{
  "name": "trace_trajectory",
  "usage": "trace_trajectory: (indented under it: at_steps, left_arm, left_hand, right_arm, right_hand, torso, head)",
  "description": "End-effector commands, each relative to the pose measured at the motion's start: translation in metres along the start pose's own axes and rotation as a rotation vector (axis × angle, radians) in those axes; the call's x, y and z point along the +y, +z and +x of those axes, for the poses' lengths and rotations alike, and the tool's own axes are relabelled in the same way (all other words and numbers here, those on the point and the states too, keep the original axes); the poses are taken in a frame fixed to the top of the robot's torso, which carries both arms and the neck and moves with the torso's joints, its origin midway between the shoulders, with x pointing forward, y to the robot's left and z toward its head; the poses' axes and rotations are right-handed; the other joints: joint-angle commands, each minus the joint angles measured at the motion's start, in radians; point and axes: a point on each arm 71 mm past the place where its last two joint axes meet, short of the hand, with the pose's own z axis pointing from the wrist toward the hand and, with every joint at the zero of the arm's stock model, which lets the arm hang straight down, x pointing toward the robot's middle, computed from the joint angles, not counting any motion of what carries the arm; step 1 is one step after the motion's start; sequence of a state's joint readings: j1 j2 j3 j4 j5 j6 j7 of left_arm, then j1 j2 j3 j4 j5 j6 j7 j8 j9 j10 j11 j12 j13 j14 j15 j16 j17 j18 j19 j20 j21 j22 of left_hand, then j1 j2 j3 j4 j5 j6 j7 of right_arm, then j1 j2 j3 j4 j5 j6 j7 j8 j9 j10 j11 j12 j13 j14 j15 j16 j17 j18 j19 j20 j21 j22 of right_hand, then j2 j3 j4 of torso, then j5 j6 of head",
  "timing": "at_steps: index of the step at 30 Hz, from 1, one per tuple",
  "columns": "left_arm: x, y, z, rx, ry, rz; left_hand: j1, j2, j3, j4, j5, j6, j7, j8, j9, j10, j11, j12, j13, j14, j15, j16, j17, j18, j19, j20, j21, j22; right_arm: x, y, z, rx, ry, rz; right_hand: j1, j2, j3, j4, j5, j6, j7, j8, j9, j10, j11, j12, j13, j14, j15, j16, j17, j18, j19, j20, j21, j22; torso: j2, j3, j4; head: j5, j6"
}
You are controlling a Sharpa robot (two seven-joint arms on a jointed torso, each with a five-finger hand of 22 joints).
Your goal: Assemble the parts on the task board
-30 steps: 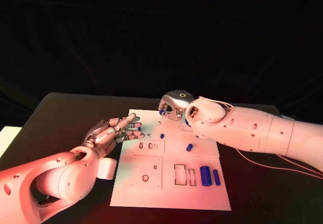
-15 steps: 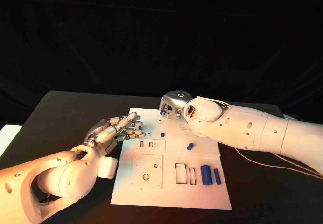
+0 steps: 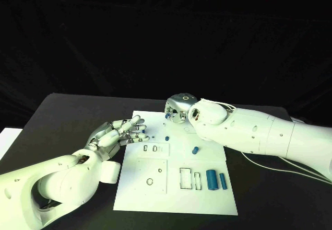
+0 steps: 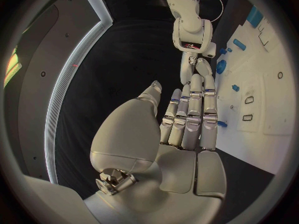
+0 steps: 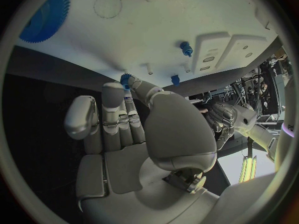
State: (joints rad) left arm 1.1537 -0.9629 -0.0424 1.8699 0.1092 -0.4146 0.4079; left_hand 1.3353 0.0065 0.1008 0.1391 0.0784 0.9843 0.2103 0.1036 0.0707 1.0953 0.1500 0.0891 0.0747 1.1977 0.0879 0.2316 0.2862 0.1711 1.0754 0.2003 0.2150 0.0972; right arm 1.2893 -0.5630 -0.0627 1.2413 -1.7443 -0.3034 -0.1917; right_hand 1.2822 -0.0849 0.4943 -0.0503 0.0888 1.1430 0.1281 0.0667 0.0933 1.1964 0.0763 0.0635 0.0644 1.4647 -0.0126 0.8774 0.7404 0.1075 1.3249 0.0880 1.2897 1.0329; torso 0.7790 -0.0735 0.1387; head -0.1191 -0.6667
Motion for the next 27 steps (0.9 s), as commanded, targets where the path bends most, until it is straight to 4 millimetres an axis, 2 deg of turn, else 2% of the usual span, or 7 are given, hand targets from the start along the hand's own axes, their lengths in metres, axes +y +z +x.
trace_trajectory:
  at_steps: [1, 12, 15, 17, 20, 24, 27]
  left_arm:
    - [-0.002, 0.000, 0.003, 0.024, -0.011, 0.011]
    - [-0.002, 0.000, 0.004, 0.026, -0.009, 0.013]
    - [-0.002, 0.000, 0.003, 0.026, -0.008, 0.013]
    - [-0.002, 0.000, 0.003, 0.025, -0.008, 0.013]
    - [-0.003, 0.000, 0.002, 0.024, -0.007, 0.013]
    - [-0.003, 0.000, 0.001, 0.021, -0.007, 0.012]
    - [-0.003, 0.000, 0.000, 0.018, -0.007, 0.012]
  left_hand:
    - [0.000, 0.008, 0.002, -0.006, -0.006, 0.004, 0.004, -0.005, -0.001, 0.003, 0.003, -0.006, 0.001, -0.002, 0.004, 0.001, 0.001, 0.011, 0.009, 0.001, -0.005, -0.002]
    - [0.000, 0.008, 0.002, -0.006, -0.006, 0.004, 0.004, -0.005, -0.001, 0.004, 0.003, -0.006, 0.001, -0.002, 0.004, 0.001, 0.002, 0.011, 0.009, 0.001, -0.005, -0.002]
    - [0.000, 0.008, 0.002, -0.006, -0.006, 0.004, 0.004, -0.005, -0.001, 0.004, 0.003, -0.006, 0.001, -0.002, 0.004, 0.001, 0.002, 0.011, 0.009, 0.001, -0.005, -0.002]
    - [0.000, 0.008, 0.002, -0.006, -0.006, 0.004, 0.004, -0.005, -0.001, 0.004, 0.003, -0.006, 0.001, -0.002, 0.004, 0.001, 0.002, 0.011, 0.009, 0.001, -0.005, -0.002]
    - [0.000, 0.008, 0.002, -0.006, -0.006, 0.004, 0.004, -0.005, -0.001, 0.004, 0.003, -0.006, 0.001, -0.002, 0.004, 0.001, 0.002, 0.011, 0.009, 0.001, -0.005, -0.002]
    - [0.000, 0.008, 0.002, -0.006, -0.006, 0.004, 0.004, -0.005, -0.001, 0.004, 0.003, -0.006, 0.001, -0.002, 0.004, 0.001, 0.002, 0.011, 0.009, 0.001, -0.005, -0.002]
    - [0.000, 0.008, 0.002, -0.006, -0.006, 0.004, 0.004, -0.005, -0.001, 0.004, 0.003, -0.006, 0.001, -0.002, 0.004, 0.001, 0.002, 0.011, 0.009, 0.001, -0.005, -0.002]
  right_arm:
    - [0.001, 0.001, 0.004, 0.028, -0.022, 0.009]
    - [-0.002, 0.005, 0.005, 0.025, -0.024, 0.021]
    - [-0.001, 0.006, 0.006, 0.025, -0.022, 0.017]
    - [0.000, 0.005, 0.005, 0.017, -0.019, 0.015]
    - [-0.001, 0.002, 0.003, -0.004, -0.013, 0.012]
    - [-0.005, -0.008, -0.001, -0.027, 0.002, 0.009]
    - [-0.013, -0.022, -0.005, -0.047, 0.029, 0.016]
  right_hand:
    - [-0.005, -0.007, 0.002, 0.007, -0.004, -0.001, 0.007, 0.000, 0.000, -0.006, 0.000, -0.001, 0.000, -0.002, 0.001, 0.004, -0.001, -0.002, -0.006, 0.003, 0.001, 0.000]
    - [-0.014, -0.020, 0.003, 0.019, -0.012, -0.038, 0.017, -0.007, -0.008, -0.045, 0.010, -0.004, -0.003, -0.020, 0.009, -0.048, -0.061, 0.008, -0.035, 0.009, -0.028, -0.052]
    - [-0.016, -0.037, -0.006, 0.024, -0.019, -0.096, 0.023, -0.006, -0.022, -0.107, 0.016, -0.003, -0.004, -0.040, 0.018, -0.116, -0.133, 0.022, -0.073, 0.013, -0.073, -0.124]
    - [-0.010, -0.052, -0.036, 0.027, -0.016, -0.159, 0.019, -0.006, -0.029, -0.190, 0.028, -0.003, -0.003, -0.045, 0.025, -0.147, -0.164, 0.034, -0.108, 0.019, -0.123, -0.198]
    - [0.002, -0.054, -0.073, 0.034, -0.013, -0.181, 0.018, -0.005, -0.028, -0.238, 0.036, -0.001, -0.002, -0.041, 0.031, -0.159, -0.176, 0.038, -0.113, 0.025, -0.142, -0.223]
    - [0.011, -0.049, -0.089, 0.041, -0.007, -0.177, 0.022, -0.003, -0.027, -0.228, 0.037, 0.004, 0.000, -0.037, 0.031, -0.162, -0.182, 0.037, -0.106, 0.026, -0.142, -0.222]
    - [0.019, -0.040, -0.094, 0.047, 0.003, -0.161, 0.029, 0.000, -0.025, -0.173, 0.028, 0.023, 0.004, -0.030, 0.025, -0.163, -0.186, 0.035, -0.094, 0.022, -0.136, -0.211]
  torso:
    - [0.000, -0.0005, 0.0015]
    - [0.001, -0.0011, 0.0011]
    - [0.002, -0.0008, 0.0008]
    - [0.002, -0.0009, 0.0007]
    - [0.001, -0.0005, -0.0003]
    - [0.002, 0.0002, -0.0007]
    - [0.002, 0.0005, -0.0031]
  head:
    - [-0.003, -0.001]
    - [-0.001, -0.003]
    - [-0.001, -0.003]
    - [0.000, -0.003]
    - [0.000, -0.003]
    - [-0.001, -0.002]
    - [-0.002, 0.000]
